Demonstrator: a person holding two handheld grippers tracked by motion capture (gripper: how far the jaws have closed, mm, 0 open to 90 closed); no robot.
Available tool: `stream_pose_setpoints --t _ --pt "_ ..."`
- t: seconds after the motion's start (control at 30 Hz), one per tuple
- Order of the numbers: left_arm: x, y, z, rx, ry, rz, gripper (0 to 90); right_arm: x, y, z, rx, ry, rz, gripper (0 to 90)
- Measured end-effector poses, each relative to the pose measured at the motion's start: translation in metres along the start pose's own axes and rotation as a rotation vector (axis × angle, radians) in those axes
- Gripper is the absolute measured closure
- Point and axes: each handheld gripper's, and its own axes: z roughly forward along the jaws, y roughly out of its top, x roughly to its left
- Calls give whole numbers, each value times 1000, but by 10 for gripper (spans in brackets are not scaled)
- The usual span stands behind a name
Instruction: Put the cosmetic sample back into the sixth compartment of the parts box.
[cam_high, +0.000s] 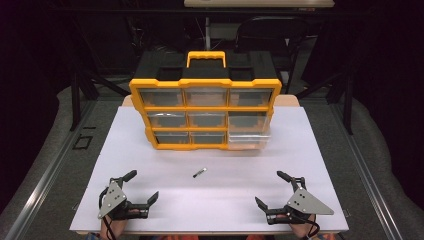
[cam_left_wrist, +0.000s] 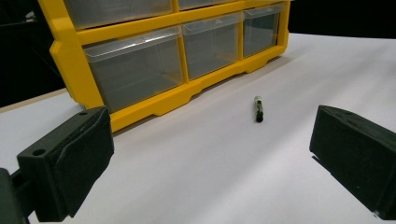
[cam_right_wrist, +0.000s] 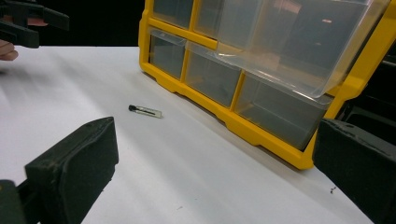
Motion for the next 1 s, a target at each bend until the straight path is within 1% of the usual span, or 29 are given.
stream_pose_setpoints --t 0.1,0.27,0.33,0.37,0.43,0.57,0.63,0.77,0.8,0.83,0.93,1.0 --pt "-1 0 2 6 -2 4 0 0 0 -1 -2 -2 -1 0" --pt "-2 1 7 17 -11 -6 0 -1 0 1 5 -2 7 0" --pt "-3 2 9 26 -17 5 0 -2 0 1 12 -1 8 0" --pt "-4 3 10 21 -17 3 0 -2 0 1 12 -4 8 0" --pt "-4 2 13 34 -14 2 0 -2 -1 1 18 -9 14 0" --pt "-3 4 18 41 -9 -4 1 -3 -1 3 24 0 14 0" --pt "-4 5 22 53 -20 -11 0 -3 0 3 21 7 12 0" --pt "-9 8 32 71 -44 0 1 -3 -1 5 38 15 8 0" --pt "-9 8 32 71 -44 0 1 -3 -1 5 35 15 10 0" --pt "-11 9 37 84 -53 4 0 -3 -1 5 34 13 11 0" --pt "-14 12 44 111 -66 2 1 -4 -1 6 37 9 15 0" --pt "-14 12 46 116 -72 0 1 -4 -1 5 37 9 15 0"
